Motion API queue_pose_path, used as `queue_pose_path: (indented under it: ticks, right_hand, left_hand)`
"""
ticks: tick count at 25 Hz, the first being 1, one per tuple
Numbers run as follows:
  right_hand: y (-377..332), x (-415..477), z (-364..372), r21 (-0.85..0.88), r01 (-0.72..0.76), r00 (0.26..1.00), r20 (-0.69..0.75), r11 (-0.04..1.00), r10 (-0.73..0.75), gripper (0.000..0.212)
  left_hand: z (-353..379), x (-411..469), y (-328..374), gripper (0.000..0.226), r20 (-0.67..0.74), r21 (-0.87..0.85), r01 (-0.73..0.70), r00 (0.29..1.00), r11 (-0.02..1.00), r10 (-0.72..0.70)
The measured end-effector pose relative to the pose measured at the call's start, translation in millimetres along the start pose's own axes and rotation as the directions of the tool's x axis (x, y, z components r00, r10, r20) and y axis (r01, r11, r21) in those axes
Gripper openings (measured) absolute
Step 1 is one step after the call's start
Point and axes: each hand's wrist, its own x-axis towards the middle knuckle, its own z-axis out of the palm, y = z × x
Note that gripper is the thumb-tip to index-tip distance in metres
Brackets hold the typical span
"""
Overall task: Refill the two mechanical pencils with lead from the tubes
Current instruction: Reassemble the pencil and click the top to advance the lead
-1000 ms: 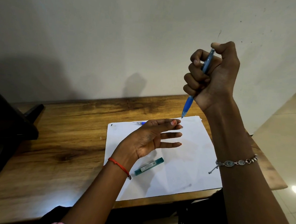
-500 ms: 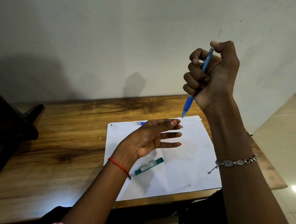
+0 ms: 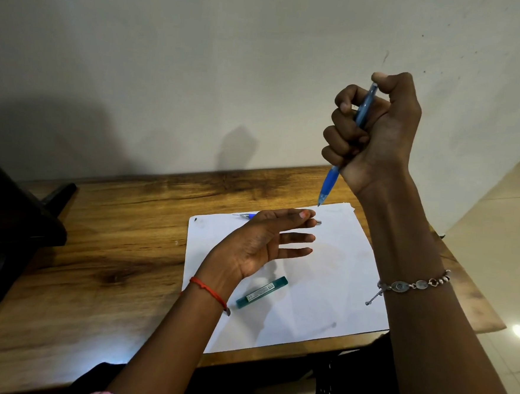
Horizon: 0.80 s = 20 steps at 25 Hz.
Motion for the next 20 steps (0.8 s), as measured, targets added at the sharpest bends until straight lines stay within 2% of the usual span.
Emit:
queue_pose_path:
  ticks: [20]
  right_hand:
    - [0.9, -0.1, 2.2, -0.009, -0.001, 1.0, -0.02, 1.0, 0.001, 0.042]
  left_hand:
    - [0.0, 0.4, 1.0, 0.016, -0.014, 0.016, 0.024, 1.0, 1.0, -0.024]
